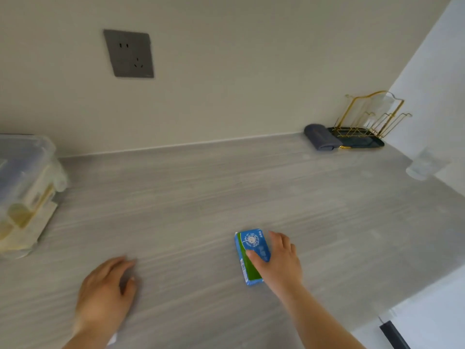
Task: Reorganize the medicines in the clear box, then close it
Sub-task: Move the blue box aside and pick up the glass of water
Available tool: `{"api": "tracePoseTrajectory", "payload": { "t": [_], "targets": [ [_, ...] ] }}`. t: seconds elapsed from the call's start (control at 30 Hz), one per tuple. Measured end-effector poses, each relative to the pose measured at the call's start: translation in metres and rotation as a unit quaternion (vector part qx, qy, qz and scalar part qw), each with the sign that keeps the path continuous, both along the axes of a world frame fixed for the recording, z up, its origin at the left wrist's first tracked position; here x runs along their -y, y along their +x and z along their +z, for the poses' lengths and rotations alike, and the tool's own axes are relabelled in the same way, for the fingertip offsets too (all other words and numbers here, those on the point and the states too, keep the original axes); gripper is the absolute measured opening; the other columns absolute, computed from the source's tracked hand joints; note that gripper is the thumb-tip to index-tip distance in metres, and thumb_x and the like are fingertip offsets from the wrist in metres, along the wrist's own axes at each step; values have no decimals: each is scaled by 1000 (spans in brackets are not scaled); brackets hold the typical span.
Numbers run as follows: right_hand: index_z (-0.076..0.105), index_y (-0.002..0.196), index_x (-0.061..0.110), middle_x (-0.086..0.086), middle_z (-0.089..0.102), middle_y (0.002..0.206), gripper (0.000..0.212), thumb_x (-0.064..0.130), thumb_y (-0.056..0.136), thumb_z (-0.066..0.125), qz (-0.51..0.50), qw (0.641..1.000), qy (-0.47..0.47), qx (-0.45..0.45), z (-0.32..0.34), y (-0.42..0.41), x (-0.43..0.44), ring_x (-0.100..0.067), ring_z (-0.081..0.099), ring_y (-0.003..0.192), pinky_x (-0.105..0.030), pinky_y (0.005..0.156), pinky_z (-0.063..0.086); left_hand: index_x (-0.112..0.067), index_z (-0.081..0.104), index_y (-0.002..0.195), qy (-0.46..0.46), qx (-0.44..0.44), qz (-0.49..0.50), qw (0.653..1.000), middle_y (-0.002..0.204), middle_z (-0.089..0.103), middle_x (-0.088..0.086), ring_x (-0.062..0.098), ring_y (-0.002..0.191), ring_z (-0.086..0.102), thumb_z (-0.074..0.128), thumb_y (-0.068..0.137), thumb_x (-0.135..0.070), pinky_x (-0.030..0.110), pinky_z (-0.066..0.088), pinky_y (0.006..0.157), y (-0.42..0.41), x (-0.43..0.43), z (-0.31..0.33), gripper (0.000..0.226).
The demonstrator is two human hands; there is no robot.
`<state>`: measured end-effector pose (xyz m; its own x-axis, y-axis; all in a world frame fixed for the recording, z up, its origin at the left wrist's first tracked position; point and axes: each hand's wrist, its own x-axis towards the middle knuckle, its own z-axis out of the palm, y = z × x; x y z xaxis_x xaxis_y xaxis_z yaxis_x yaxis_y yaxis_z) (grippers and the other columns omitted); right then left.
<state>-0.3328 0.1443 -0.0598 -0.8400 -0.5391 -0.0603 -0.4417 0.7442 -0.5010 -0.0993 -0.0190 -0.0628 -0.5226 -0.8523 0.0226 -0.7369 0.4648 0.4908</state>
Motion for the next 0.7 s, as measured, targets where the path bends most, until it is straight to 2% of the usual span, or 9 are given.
{"api": "tracePoseTrajectory", "payload": {
  "t": [0.1, 0.17, 0.23, 0.33, 0.4, 0.47, 0.53, 0.6, 0.7],
  "targets": [
    [45, 123, 12, -9, 48, 130, 54, 31, 76, 63, -23, 998, -61, -8, 7, -48, -25, -28, 41, 120, -34, 98, 34, 9, 69, 76, -16, -41, -13, 999, 82, 67, 35, 54, 72, 63, 33, 62, -32, 58, 49, 76, -43, -17, 11, 56],
    [52, 117, 8, -15, 53, 124, 44, 17, 76, 64, -46, 994, -100, 4, 10, -91, -44, -31, 45, 115, -34, 98, 34, 8, 69, 79, -14, -94, -28, 995, 88, 67, 33, 52, 80, 62, 35, 63, -33, 41, 45, 91, -83, -31, 16, 55],
    [55, 112, 4, -19, 55, 118, 38, 8, 75, 64, -62, 989, -135, 17, 8, -136, -64, -35, 50, 109, -37, 96, 37, 5, 69, 85, 0, -139, -27, 990, 96, 66, 30, 48, 92, 59, 43, 66, -30, 42, 40, 90, -132, -48, 21, 47],
    [51, 116, 3, -20, 54, 118, 44, 2, 74, 64, -87, 977, -192, 42, 3, -205, -95, -33, 53, 102, -40, 93, 41, 4, 68, 87, 17, -175, -29, 984, 97, 66, 28, 46, 96, 59, 48, 64, -12, 39, 36, 88, -219, -84, 25, 34],
    [44, 122, 2, -22, 51, 121, 53, 0, 73, 64, -101, 972, -205, 50, 1, -252, -117, -34, 52, 103, -41, 93, 41, 4, 68, 87, 16, -185, -64, 981, 95, 67, 27, 43, 96, 60, 46, 68, -17, 30, 39, 87, -278, -112, 24, 36],
    [40, 126, 3, -22, 48, 125, 59, 2, 73, 65, -131, 966, -214, 55, 2, -298, -138, -35, 49, 108, -43, 97, 39, 2, 68, 90, 22, -177, -114, 977, 99, 68, 24, 38, 99, 60, 39, 70, -28, 29, 39, 88, -332, -134, 20, 46],
    [37, 129, 6, -20, 44, 130, 63, 6, 73, 67, -158, 961, -219, 61, 5, -341, -156, -34, 45, 117, -45, 103, 37, -2, 65, 101, 34, -143, -144, 979, 114, 62, 22, 37, 110, 55, 47, 73, -25, 31, 36, 98, -377, -150, 13, 41],
    [34, 131, 8, -18, 40, 136, 68, 10, 73, 69, -176, 959, -216, 56, 9, -383, -170, -32, 40, 124, -46, 107, 33, -7, 55, 117, 33, -98, -165, 981, 134, 48, 15, 31, 126, 41, 49, 80, -21, 36, 27, 107, -413, -158, 2, 40],
    [27, 135, 8, -17, 35, 141, 76, 16, 72, 70, -205, 955, -208, 44, 11, -444, -184, -30, 33, 130, -45, 110, 29, -20, 31, 133, 19, -15, -198, 980, 151, 17, 2, 21, 138, 18, 44, 89, -29, 30, 14, 112, -461, -153, -10, 47]
  ]
}}
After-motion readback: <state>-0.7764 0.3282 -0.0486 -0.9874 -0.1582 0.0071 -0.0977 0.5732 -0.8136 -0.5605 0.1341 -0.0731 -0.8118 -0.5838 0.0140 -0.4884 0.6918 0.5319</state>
